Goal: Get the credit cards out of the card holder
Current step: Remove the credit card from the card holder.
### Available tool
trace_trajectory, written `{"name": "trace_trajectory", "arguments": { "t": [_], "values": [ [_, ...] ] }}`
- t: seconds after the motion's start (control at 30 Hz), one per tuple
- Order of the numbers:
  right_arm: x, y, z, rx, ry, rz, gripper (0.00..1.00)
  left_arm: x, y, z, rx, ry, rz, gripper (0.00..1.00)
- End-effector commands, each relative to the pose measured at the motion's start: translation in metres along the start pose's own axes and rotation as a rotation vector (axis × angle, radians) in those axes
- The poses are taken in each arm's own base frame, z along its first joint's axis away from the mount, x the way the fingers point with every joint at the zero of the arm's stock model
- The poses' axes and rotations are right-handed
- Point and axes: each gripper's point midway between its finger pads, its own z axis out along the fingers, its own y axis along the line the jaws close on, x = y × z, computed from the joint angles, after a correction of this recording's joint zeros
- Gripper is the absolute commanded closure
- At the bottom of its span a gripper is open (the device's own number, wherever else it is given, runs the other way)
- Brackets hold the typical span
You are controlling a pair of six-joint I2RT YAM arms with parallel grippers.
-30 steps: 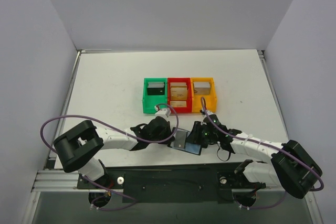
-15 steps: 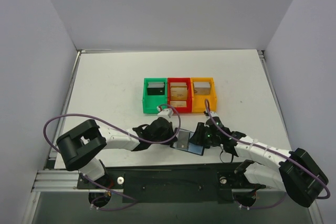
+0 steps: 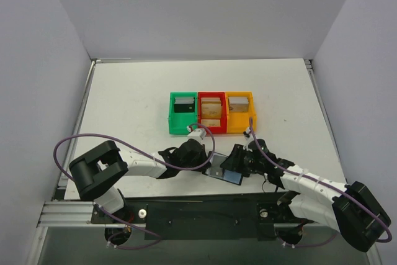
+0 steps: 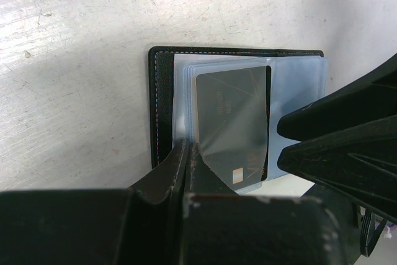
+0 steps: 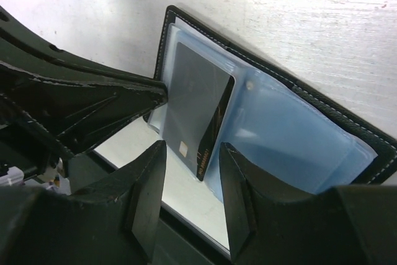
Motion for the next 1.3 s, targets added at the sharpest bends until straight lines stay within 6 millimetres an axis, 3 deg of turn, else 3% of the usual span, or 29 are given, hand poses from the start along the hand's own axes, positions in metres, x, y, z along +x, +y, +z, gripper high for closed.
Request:
{"name": "trace_trajectory", "arguments": {
  "t": [0.0, 0.33, 0.67, 1.0, 1.27],
  "values": [
    [-0.006, 0.013, 0.001, -0.069, -0.018, 0.028, 0.65, 0.032, 0.028, 0.0, -0.098, 0.106, 0.025, 1.0],
    [0.004, -0.005, 0.01, -0.04, 0.017, 0.087, 0.77, 0.034, 0.027, 0.0, -0.097, 0.107, 0.027, 1.0],
    [0.002, -0.006, 0.01, -0.042, 0.013, 0.1, 0.83, 0.035, 0.027, 0.0, -0.098, 0.11, 0.028, 1.0],
    [0.003, -0.011, 0.004, -0.027, 0.011, 0.099, 0.8, 0.036, 0.029, 0.0, -0.104, 0.114, 0.029, 1.0],
    [0.008, -0.022, 0.005, 0.019, 0.029, 0.096, 0.88, 0.037, 0.029, 0.0, -0.105, 0.116, 0.029, 1.0]
  ]
}}
